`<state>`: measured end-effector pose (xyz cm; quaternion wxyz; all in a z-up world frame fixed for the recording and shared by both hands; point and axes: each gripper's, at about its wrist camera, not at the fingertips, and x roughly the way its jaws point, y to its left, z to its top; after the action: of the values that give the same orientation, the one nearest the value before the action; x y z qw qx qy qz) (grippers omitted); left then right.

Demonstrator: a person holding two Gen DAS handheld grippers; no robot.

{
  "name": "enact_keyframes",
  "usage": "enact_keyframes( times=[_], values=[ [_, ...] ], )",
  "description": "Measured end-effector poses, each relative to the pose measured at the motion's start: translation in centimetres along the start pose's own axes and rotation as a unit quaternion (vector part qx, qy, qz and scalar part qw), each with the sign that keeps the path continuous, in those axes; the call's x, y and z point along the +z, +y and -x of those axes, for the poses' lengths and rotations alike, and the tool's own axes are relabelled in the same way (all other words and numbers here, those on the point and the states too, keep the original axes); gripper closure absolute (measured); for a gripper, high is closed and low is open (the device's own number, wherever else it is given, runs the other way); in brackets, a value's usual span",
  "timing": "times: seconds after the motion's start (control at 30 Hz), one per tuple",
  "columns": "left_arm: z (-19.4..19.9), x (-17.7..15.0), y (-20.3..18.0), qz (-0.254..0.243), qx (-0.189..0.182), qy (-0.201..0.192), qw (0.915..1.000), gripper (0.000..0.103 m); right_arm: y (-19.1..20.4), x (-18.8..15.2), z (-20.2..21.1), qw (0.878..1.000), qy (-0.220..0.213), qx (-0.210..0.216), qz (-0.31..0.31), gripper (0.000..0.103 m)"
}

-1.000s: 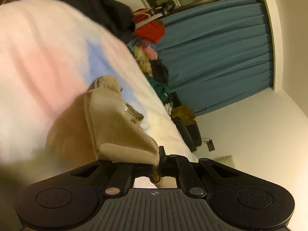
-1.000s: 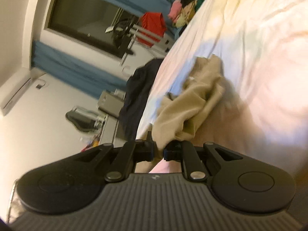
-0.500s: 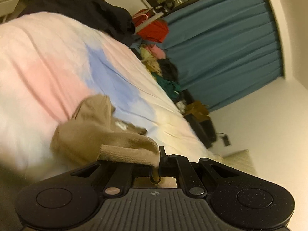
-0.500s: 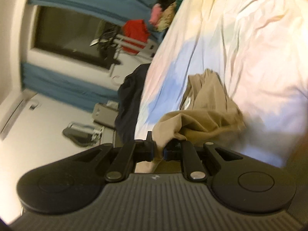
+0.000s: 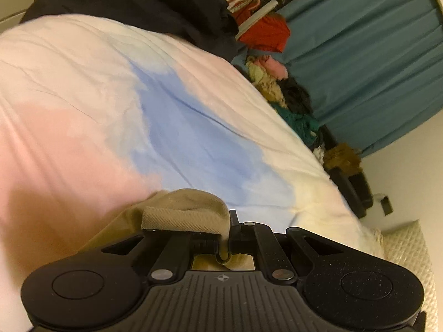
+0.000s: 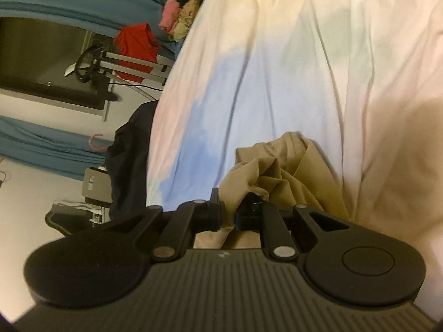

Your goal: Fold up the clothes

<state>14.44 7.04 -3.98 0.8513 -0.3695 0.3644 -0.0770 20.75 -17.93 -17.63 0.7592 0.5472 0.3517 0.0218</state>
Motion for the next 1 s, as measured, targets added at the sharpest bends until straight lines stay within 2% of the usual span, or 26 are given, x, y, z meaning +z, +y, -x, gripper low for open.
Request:
enact_keyframes(
  times=[0.13,0.27,0.4,0.53,0.6,0.63,0.67,0.7,0.77,0.8,0.87,0.9,0.93,1.0],
  values=[
    [-1.9,-0.8,1.2,-0.006,-0.013,-0.023,0.9996,0.097,-1.6,1.2,-2.0,1.000,0.010,0.013,-0.018,0.090],
    [-2.7,-0.7,0.5,-0.039,-0.003,-0.031,0.9988,0.097,-1.6,1.8,-3.2,1.000,0.018,0.004,-0.003,0.089],
    [-2.9,-0.9,0.4,-0.037,0.004,-0.037,0.9986,0.096,-1.5,2.3,-3.9,1.000,0.030,-0.003,-0.011,0.089],
    [-2.2,-1.2,-0.4,-0.072,0.015,-0.037,0.9966,0.096,-1.3,2.2,-3.9,0.999,0.039,0.002,-0.001,0.089],
    [-1.7,-1.4,-0.9,-0.092,0.018,-0.038,0.9949,0.092,-0.9,2.1,-3.8,0.999,0.045,0.006,0.017,0.087],
    [-1.3,-1.5,-1.2,-0.102,0.016,-0.041,0.9939,0.086,-0.5,2.0,-3.5,0.998,0.045,0.012,0.029,0.085],
    [-1.0,-1.6,-1.4,-0.112,0.014,-0.043,0.9927,0.079,-0.1,2.0,-3.1,0.998,0.044,0.021,0.041,0.077],
    [-0.6,-1.7,-1.7,-0.121,0.011,-0.046,0.9915,0.076,0.3,1.9,-2.7,0.997,0.043,0.029,0.053,0.069],
    [0.3,-2.0,-2.3,-0.142,0.006,-0.056,0.9882,0.063,1.4,1.5,-1.7,0.994,0.036,0.068,0.076,0.020],
    [0.9,-2.2,-2.7,-0.153,0.003,-0.062,0.9862,0.058,2.0,1.3,-1.0,0.991,0.027,0.093,0.089,0.012],
    [2.0,-2.5,-3.4,-0.178,-0.003,-0.076,0.9811,0.039,3.3,0.7,0.5,0.985,0.008,0.123,0.123,0.013],
    [2.6,-2.8,-3.8,-0.197,-0.004,-0.085,0.9767,0.034,4.0,0.5,1.3,0.982,-0.003,0.128,0.142,0.013],
    [3.0,-3.1,-4.2,-0.215,-0.004,-0.091,0.9725,0.024,4.6,0.2,1.9,0.978,-0.015,0.126,0.163,0.012],
    [3.7,-3.9,-4.8,-0.248,0.002,-0.096,0.9639,0.020,5.4,-0.5,2.8,0.970,-0.037,0.112,0.211,0.012]
  ],
)
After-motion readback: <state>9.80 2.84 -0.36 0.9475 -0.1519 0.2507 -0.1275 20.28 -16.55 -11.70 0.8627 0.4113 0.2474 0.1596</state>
